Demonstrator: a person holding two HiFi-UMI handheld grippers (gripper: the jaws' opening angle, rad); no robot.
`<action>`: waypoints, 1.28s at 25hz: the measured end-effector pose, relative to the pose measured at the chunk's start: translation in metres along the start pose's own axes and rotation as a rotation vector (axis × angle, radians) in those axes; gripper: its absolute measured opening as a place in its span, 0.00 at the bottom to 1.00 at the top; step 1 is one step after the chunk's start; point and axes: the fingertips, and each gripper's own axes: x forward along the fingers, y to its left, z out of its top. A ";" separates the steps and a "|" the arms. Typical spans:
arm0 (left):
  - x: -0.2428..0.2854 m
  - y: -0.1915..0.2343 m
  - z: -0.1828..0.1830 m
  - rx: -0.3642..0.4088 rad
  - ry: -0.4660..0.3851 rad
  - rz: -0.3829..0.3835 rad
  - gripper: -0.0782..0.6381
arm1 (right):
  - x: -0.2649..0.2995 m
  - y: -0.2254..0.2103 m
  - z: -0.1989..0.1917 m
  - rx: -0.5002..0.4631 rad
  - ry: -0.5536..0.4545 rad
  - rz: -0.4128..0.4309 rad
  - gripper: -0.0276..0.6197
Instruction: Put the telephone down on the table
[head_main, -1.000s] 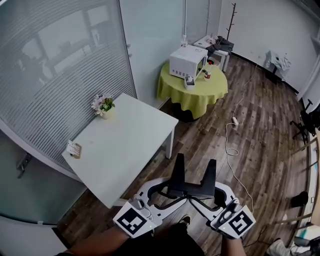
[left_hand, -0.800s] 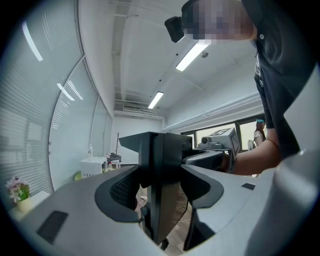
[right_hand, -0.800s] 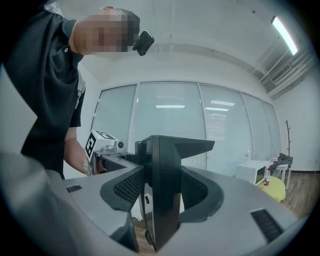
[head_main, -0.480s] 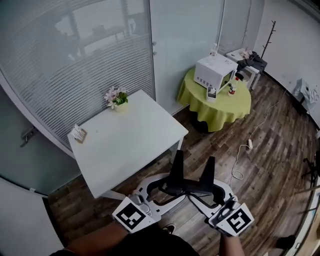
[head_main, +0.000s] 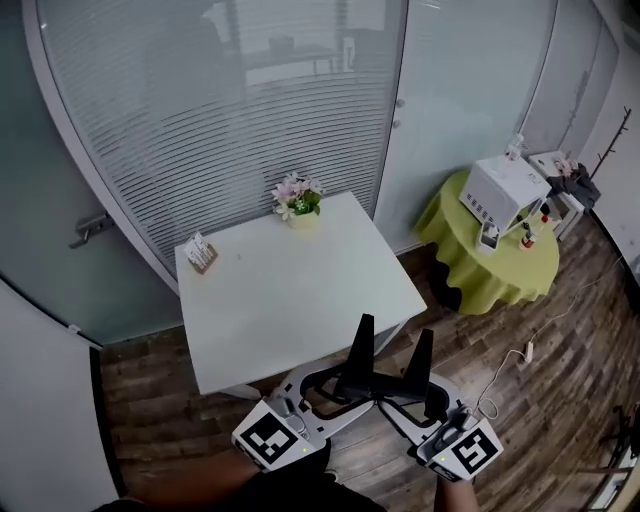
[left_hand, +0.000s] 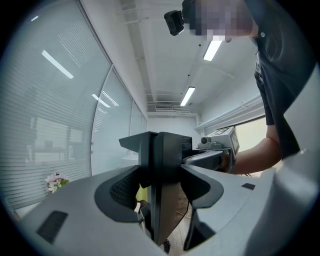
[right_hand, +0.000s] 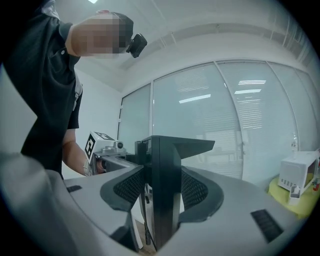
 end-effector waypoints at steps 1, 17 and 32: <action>-0.001 0.016 -0.002 -0.005 0.000 0.021 0.47 | 0.015 -0.007 -0.001 0.000 0.006 0.020 0.40; -0.022 0.244 -0.059 -0.142 0.044 0.288 0.47 | 0.242 -0.092 -0.040 0.034 0.137 0.306 0.40; -0.003 0.335 -0.161 -0.460 0.163 0.543 0.47 | 0.339 -0.148 -0.143 0.287 0.378 0.624 0.40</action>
